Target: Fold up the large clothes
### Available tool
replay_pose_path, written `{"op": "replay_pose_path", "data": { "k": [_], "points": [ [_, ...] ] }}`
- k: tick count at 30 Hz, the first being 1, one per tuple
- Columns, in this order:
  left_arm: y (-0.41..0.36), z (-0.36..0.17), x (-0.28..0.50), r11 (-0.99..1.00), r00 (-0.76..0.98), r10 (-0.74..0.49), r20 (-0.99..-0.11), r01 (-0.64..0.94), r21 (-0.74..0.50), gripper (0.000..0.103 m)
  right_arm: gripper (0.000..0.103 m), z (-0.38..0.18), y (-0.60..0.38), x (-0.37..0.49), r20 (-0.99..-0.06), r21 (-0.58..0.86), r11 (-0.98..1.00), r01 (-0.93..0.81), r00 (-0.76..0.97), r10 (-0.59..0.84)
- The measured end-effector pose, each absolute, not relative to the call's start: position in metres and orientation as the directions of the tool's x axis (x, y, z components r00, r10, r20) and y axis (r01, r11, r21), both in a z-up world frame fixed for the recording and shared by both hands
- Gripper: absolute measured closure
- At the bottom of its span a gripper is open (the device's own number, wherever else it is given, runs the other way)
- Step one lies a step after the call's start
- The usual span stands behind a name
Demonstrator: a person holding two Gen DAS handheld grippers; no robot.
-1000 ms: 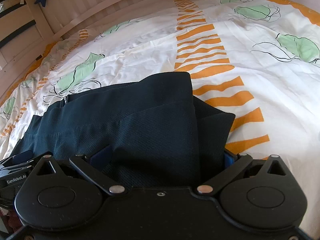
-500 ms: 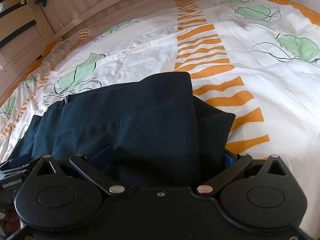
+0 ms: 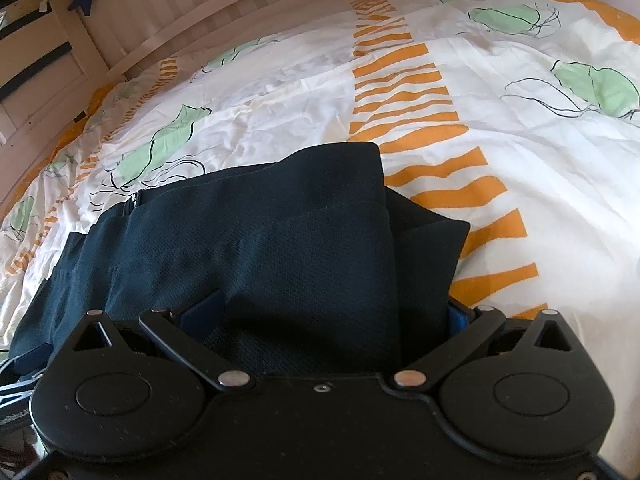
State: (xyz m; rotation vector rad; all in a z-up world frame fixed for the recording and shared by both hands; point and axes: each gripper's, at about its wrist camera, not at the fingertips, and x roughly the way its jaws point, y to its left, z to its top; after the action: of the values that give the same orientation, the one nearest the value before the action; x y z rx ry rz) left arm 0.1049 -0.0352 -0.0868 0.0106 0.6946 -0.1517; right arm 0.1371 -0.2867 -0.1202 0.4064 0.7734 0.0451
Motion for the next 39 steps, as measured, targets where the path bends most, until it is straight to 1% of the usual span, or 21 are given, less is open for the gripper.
{"op": "replay_pose_path", "data": {
  "k": [6,13,21,25,29,34,35,37,39],
  "points": [
    [-0.035,-0.087,0.104,0.989,0.76,-0.135,-0.636,0.145,-0.037,0.006,0.0,-0.116,-0.292,0.126,-0.678,0.437,0.891,0.126,0.697,0.234],
    [-0.036,-0.087,0.104,0.989,0.757,-0.136,-0.639,0.145,-0.038,0.006,0.0,-0.117,-0.296,0.102,-0.667,0.586,0.791,0.177,0.659,0.347],
    [-0.035,-0.087,0.104,0.988,0.753,-0.14,-0.643,0.147,-0.043,0.006,0.0,-0.115,-0.289,0.089,-0.682,0.63,0.74,0.234,0.623,0.383],
    [-0.035,-0.087,0.104,0.988,0.752,-0.141,-0.644,0.148,-0.043,0.006,0.0,-0.119,-0.295,0.083,-0.658,0.69,0.672,0.269,0.62,0.427],
    [-0.034,-0.087,0.105,0.988,0.75,-0.14,-0.647,0.148,-0.042,0.006,0.0,-0.125,-0.303,0.076,-0.605,0.759,0.586,0.285,0.64,0.474],
    [-0.034,-0.088,0.105,0.988,0.752,-0.139,-0.644,0.148,-0.04,0.006,0.0,-0.128,-0.301,0.079,-0.599,0.764,0.584,0.274,0.638,0.484],
    [-0.034,-0.087,0.105,0.988,0.752,-0.139,-0.644,0.148,-0.04,0.006,0.002,-0.126,-0.3,0.079,-0.603,0.758,0.595,0.268,0.636,0.481],
    [-0.034,-0.087,0.105,0.988,0.75,-0.139,-0.646,0.147,-0.041,0.006,0.016,-0.123,-0.3,0.077,-0.628,0.726,0.633,0.269,0.633,0.452],
    [-0.034,-0.087,0.106,0.988,0.747,-0.141,-0.65,0.15,-0.042,0.006,0.052,-0.118,-0.299,0.074,-0.666,0.676,0.678,0.288,0.633,0.394]
  ]
}}
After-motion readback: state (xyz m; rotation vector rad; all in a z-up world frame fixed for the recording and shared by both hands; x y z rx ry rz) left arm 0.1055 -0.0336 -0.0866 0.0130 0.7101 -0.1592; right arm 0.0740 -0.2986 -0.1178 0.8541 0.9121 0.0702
